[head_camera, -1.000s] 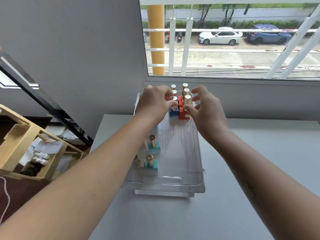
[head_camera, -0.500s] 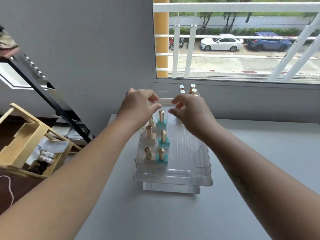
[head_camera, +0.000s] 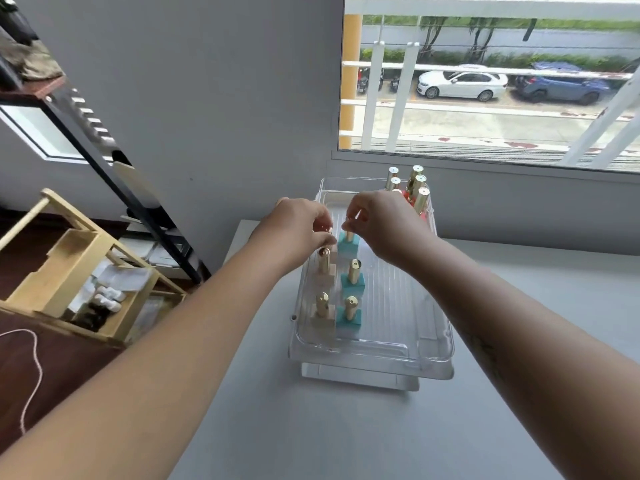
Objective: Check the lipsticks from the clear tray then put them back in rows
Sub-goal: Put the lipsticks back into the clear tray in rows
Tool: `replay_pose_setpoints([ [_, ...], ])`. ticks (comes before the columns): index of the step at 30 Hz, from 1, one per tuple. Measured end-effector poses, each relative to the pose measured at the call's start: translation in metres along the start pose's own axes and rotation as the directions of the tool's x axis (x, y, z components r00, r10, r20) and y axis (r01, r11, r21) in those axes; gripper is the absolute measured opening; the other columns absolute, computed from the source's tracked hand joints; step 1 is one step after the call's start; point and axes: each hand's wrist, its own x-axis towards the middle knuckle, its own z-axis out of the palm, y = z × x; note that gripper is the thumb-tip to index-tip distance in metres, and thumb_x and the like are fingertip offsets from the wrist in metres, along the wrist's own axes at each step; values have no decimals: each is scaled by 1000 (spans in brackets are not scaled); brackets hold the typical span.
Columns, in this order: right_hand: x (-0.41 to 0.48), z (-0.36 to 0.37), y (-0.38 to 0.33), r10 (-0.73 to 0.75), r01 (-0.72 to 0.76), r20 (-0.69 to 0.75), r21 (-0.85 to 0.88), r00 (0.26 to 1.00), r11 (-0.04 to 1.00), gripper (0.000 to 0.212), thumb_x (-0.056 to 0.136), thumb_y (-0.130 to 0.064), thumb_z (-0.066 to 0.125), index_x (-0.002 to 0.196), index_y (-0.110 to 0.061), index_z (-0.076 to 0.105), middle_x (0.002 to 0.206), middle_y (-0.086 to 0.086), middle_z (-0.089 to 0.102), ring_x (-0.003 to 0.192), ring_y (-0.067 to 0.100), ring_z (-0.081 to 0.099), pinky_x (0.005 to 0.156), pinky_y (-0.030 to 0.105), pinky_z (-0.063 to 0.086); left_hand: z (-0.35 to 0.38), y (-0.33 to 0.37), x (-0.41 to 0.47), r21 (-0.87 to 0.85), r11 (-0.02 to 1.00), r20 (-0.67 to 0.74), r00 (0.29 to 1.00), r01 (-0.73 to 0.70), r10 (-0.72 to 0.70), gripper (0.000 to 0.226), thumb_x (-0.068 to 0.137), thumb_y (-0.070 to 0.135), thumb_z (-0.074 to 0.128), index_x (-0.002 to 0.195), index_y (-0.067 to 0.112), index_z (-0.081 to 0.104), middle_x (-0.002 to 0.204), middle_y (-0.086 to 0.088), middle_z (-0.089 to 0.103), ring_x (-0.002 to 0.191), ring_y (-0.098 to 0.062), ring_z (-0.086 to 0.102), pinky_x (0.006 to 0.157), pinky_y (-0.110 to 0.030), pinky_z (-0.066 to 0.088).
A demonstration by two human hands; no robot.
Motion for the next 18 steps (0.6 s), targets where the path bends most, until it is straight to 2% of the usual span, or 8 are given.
replay_pose_setpoints([
  [5, 26, -10, -2, -9, 13, 25, -172, 1000, 985, 8, 90, -18, 66, 93, -11, 69, 94, 13, 69, 77, 29, 59, 65, 30, 43, -6, 6, 22, 53, 997, -42, 998, -54, 57, 13, 86, 23, 71, 98, 16, 71, 100, -4, 69, 92, -21, 62, 85, -37, 52],
  [10, 61, -18, -1, -4, -8, -49, -252, 999, 968, 7, 89, -14, 66, 94, -10, 68, 86, 12, 61, 74, 30, 57, 63, 30, 41, -13, 14, 62, 55, 997, -94, 994, -51, 56, 13, 88, 23, 70, 99, 16, 70, 103, -5, 70, 94, -22, 63, 86, -37, 52],
  [14, 88, -13, -1, 50, -41, 16, -343, 999, 938, 11, 84, -6, 69, 89, -15, 66, 89, 10, 63, 71, 28, 59, 60, 30, 44, -5, 15, 81, 98, 995, -91, 995, -34, 43, 12, 89, 23, 69, 98, 17, 69, 103, -6, 68, 96, -25, 62, 87, -40, 53],
  [18, 106, -7, 6, 61, -55, 7, -367, 998, 929, 17, 83, -5, 69, 78, -17, 59, 80, 7, 59, 63, 24, 56, 53, 28, 41, 1, 8, 90, 117, 992, -107, 992, -46, 59, 13, 89, 22, 67, 101, 16, 69, 107, -5, 66, 102, -26, 59, 88, -40, 52],
])
